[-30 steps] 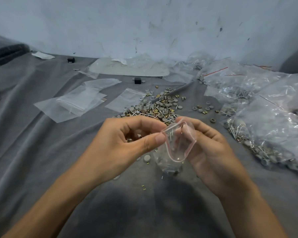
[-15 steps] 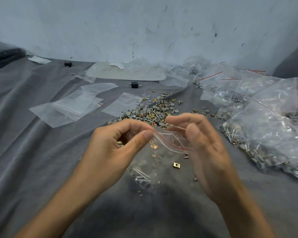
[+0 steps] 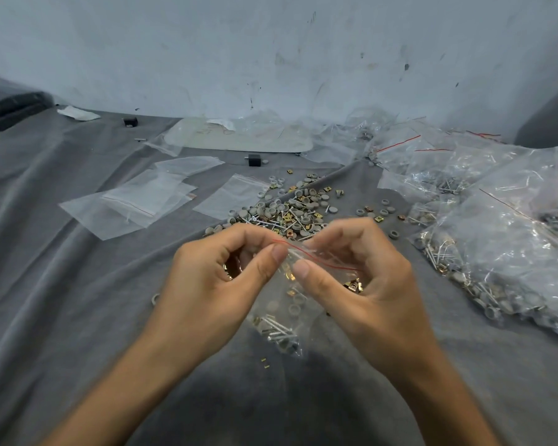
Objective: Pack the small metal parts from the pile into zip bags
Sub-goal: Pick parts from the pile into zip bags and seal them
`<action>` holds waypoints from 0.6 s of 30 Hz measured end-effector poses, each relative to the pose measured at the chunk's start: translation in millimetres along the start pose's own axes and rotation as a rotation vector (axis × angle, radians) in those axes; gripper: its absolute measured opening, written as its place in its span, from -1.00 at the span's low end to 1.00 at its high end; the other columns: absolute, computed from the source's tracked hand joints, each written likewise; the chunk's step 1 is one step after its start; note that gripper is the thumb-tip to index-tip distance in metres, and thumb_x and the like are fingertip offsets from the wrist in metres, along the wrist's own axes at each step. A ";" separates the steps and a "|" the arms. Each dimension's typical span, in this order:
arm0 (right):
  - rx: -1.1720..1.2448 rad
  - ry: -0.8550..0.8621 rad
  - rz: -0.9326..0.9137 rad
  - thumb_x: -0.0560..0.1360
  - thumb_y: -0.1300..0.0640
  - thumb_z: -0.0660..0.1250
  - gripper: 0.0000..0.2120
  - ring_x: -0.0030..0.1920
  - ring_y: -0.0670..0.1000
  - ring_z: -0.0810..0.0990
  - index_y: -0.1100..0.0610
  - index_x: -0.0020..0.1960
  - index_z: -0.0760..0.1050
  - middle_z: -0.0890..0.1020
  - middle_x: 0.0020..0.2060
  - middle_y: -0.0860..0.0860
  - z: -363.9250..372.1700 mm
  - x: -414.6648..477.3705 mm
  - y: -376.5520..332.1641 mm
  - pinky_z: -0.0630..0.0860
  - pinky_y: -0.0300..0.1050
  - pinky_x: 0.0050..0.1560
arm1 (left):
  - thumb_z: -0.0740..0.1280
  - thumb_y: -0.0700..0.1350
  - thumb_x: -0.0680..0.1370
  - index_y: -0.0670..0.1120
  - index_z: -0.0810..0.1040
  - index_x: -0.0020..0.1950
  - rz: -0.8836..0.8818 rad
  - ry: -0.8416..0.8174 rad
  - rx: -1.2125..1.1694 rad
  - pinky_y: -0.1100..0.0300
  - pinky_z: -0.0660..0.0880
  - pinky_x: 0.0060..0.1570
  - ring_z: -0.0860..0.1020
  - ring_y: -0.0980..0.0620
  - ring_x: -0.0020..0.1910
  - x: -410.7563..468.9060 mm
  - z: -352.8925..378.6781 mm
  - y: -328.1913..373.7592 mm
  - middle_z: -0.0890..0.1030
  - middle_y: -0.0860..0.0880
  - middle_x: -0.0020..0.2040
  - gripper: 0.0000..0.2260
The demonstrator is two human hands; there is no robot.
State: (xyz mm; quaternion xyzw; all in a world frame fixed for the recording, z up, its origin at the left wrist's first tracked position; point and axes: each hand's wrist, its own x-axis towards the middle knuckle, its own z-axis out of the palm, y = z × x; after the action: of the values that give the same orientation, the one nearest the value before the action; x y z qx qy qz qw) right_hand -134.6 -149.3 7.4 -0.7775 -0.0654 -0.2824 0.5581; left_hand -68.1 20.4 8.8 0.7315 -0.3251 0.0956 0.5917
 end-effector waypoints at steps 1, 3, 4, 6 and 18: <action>0.001 -0.002 0.006 0.44 0.05 0.53 -0.74 0.00 0.00 0.70 -0.03 0.10 0.58 0.69 -0.08 -0.08 -0.1 -0.1 -1.3 0.58 -0.22 0.00 | 0.41 0.00 0.53 0.10 0.67 -0.02 0.009 -0.010 0.007 0.15 0.44 -0.38 0.50 -0.07 -0.36 -0.8 0.5 0.5 0.66 0.05 -0.26 -0.94; -0.045 -0.030 -0.030 0.46 0.10 0.51 -0.81 -0.06 -0.04 0.70 0.00 0.06 0.63 0.69 -0.13 -0.09 -2.0 0.6 -2.3 0.54 -0.32 -0.06 | 0.41 0.01 0.54 0.13 0.66 0.00 0.025 -0.027 0.036 0.14 0.42 -0.41 0.47 -0.06 -0.39 -2.0 1.3 0.7 0.65 0.03 -0.27 -0.93; -0.097 -0.040 -0.068 0.47 0.13 0.49 -0.89 -0.10 -0.06 0.69 0.03 -0.01 0.65 0.69 -0.17 -0.11 -3.2 1.5 -2.0 0.50 -0.35 -0.10 | 0.42 0.01 0.54 0.13 0.67 0.00 0.030 -0.033 0.046 0.15 0.41 -0.42 0.46 -0.04 -0.41 -2.4 1.5 0.4 0.63 0.03 -0.29 -0.93; -0.203 -0.029 -0.127 0.46 0.16 0.48 -0.96 -0.16 -0.08 0.65 0.06 -0.12 0.64 0.65 -0.23 -0.13 -4.6 2.1 -2.1 0.44 -0.38 -0.12 | 0.42 0.02 0.54 0.11 0.68 -0.01 0.034 -0.053 0.053 0.18 0.41 -0.44 0.45 0.01 -0.43 -3.5 1.9 -0.1 0.60 0.05 -0.32 -0.93; -0.421 0.017 -0.173 0.37 0.16 0.44 -0.92 -0.30 -0.05 0.57 0.05 -0.26 0.56 0.58 -0.35 -0.13 -19.9 3.9 -6.3 0.47 -0.22 -0.25 | 0.42 0.07 0.55 0.09 0.67 -0.01 0.048 -0.061 0.037 0.09 0.41 -0.40 0.46 -0.02 -0.39 -1.5 -1.6 2.8 0.57 0.06 -0.31 -0.90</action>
State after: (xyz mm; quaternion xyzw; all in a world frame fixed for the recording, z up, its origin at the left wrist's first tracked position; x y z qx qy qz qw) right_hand -141.2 -165.9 18.9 -0.8660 -0.0666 -0.3430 0.3577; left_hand -70.6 22.2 10.7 0.7371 -0.3586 0.0932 0.5652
